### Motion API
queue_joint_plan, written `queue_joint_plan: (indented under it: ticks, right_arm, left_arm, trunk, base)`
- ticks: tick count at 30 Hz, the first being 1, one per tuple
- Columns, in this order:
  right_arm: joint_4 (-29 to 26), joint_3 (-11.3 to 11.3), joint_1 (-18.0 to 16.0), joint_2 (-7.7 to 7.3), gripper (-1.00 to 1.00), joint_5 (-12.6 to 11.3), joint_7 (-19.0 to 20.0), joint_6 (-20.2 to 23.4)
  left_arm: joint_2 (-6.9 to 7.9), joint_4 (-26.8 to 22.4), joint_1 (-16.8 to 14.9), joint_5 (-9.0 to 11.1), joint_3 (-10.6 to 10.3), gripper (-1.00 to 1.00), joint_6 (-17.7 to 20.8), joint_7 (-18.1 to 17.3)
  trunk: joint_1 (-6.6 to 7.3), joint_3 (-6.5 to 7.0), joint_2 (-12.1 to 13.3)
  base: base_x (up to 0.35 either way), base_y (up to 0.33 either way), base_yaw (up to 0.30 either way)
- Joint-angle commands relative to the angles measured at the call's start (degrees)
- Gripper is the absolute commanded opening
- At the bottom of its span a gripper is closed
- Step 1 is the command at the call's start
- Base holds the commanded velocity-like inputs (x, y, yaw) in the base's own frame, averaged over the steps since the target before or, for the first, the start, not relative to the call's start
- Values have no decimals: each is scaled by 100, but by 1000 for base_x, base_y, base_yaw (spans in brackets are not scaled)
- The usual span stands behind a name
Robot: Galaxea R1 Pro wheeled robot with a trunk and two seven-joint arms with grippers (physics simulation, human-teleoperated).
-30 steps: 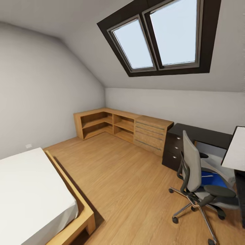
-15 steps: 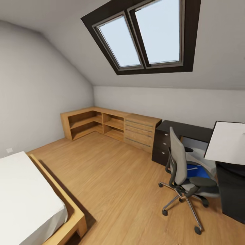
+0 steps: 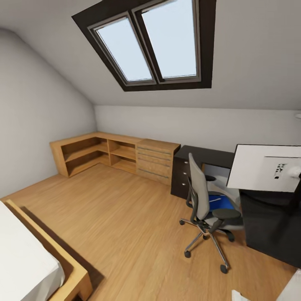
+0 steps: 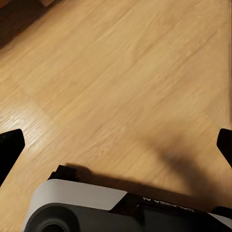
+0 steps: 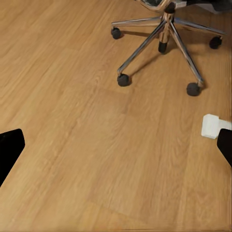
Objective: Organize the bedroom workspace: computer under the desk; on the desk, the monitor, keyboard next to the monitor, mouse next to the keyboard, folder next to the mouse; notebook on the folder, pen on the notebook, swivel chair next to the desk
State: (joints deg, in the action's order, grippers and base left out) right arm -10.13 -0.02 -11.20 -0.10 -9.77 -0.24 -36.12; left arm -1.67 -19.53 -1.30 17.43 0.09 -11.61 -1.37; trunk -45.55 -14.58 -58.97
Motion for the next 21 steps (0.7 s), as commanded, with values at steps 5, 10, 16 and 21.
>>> queue_joint_plan:
  ticks: [5,10,16,21]
  right_arm:
    - [10,-3,-5,5,100,23,-2,-25]
    - [11,-4,-5,2,100,27,-2,-34]
    - [11,-4,-5,3,100,42,-2,-35]
    - [11,1,-5,7,100,45,-2,-32]
  left_arm:
    - [0,2,-2,41,0,100,-17,-15]
    - [0,2,-2,42,0,100,-17,-13]
    - [0,2,-2,43,0,100,-17,-14]
    - [0,2,-2,42,0,100,-17,-13]
  trunk:
    - [0,-7,-5]
    - [0,-7,-5]
    - [0,-7,-5]
    - [0,-7,-5]
  base:
    - [0,25,-292]
    - [51,209,-297]
    - [55,193,-300]
    - [71,156,-300]
